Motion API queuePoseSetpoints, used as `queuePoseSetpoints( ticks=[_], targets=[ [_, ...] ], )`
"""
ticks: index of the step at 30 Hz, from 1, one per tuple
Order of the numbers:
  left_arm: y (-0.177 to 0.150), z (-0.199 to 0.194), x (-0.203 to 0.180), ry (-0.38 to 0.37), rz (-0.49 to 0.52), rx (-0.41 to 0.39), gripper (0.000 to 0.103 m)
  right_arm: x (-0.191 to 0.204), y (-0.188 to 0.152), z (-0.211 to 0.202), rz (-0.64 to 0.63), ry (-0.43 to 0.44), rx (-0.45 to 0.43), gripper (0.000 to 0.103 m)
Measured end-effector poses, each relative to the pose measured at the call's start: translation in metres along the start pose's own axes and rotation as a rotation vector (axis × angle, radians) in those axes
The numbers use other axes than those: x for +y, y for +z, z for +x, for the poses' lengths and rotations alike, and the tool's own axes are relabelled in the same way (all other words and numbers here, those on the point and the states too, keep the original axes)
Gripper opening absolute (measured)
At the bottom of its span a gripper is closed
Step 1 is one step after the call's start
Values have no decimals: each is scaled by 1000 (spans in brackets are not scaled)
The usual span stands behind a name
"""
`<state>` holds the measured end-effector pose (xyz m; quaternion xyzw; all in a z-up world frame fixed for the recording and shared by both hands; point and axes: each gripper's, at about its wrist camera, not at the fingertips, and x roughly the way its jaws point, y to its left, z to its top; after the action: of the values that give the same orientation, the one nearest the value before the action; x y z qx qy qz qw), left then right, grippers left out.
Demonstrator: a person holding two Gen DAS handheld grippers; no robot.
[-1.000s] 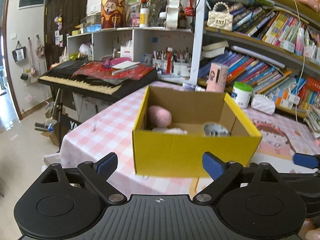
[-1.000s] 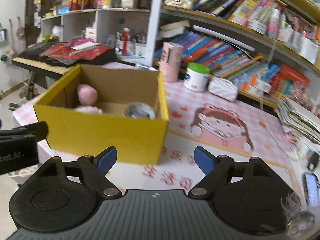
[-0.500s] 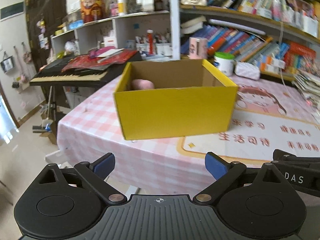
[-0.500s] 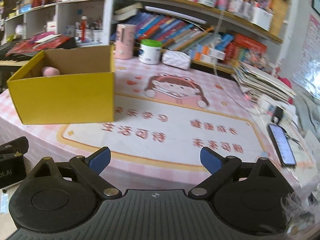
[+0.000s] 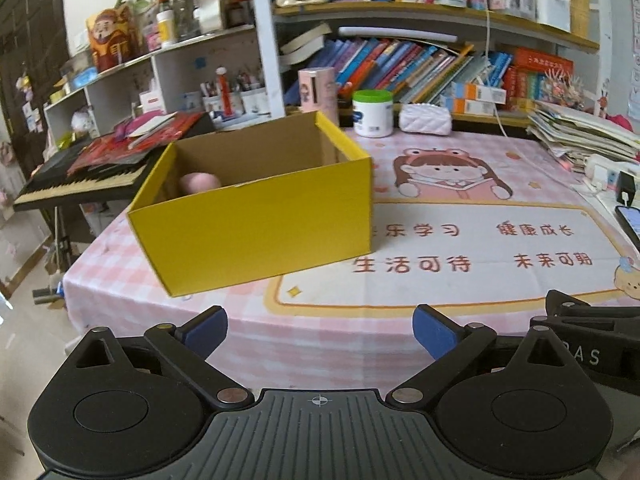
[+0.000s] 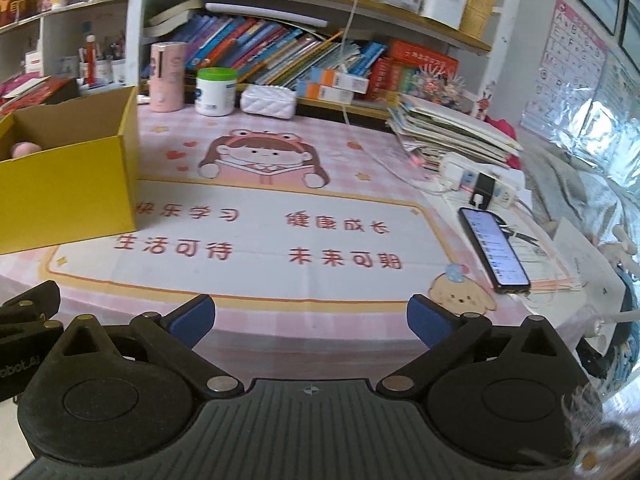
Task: Organize objects
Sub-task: 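Withdraw both open grippers from the box back over the table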
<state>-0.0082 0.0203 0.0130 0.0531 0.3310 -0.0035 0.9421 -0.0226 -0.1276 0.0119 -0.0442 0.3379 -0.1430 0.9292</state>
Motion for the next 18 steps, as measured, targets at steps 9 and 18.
queuePoseSetpoints(
  ticks=[9, 18],
  targets=[
    [11, 8, -25, 23, 30, 17, 101, -20, 7, 11, 37, -33, 12, 103],
    [12, 12, -30, 82, -2, 36, 101, -21, 9, 18, 38, -36, 45, 103]
  ],
)
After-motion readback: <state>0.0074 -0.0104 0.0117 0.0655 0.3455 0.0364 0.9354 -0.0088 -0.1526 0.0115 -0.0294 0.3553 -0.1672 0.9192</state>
